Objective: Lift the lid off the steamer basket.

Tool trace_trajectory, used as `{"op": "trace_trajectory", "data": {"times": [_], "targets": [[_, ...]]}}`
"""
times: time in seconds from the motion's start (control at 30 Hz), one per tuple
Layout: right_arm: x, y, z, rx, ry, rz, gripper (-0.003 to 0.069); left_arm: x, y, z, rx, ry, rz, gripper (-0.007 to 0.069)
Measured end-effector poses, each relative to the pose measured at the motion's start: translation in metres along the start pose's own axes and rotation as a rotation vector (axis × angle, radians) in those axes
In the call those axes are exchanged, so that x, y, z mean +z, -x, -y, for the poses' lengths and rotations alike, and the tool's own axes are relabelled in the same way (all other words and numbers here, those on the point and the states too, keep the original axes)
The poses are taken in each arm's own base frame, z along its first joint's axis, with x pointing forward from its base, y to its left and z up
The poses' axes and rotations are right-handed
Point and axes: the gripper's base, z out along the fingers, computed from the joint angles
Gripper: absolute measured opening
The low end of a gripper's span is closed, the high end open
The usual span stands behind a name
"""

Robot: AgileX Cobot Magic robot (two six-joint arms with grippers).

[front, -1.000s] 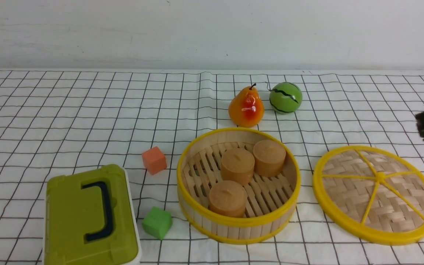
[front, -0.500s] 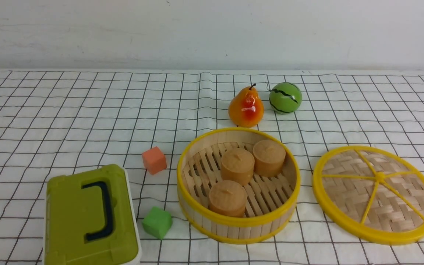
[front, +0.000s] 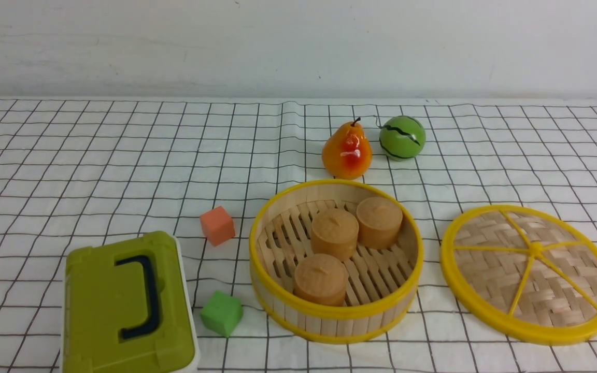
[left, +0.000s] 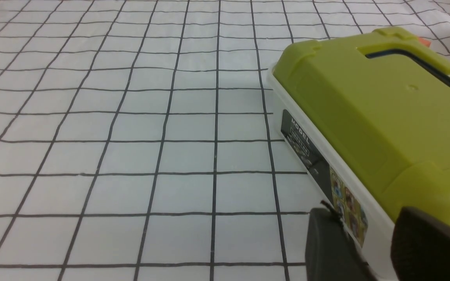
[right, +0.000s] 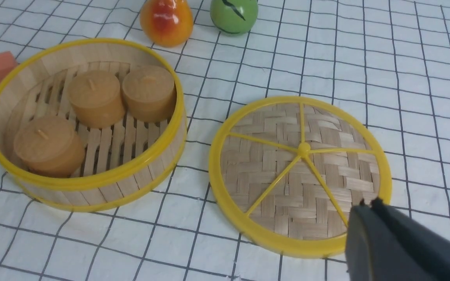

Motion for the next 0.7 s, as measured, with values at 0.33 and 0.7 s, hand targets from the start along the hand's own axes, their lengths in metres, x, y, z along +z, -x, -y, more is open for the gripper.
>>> {"op": "trace_trajectory", "data": {"times": [0.33, 0.7], "targets": [[0.007, -0.039, 0.005, 0.008, -0.073, 0.241, -0.0021, 0.0, 0.0, 0.0, 0.0, 0.0, 0.0, 0.0239], [0.036, -0.162, 0.012, 0.08, -0.166, 0.35, -0.0022, 0.0, 0.0, 0.0, 0.0, 0.0, 0.0, 0.0239]]}}
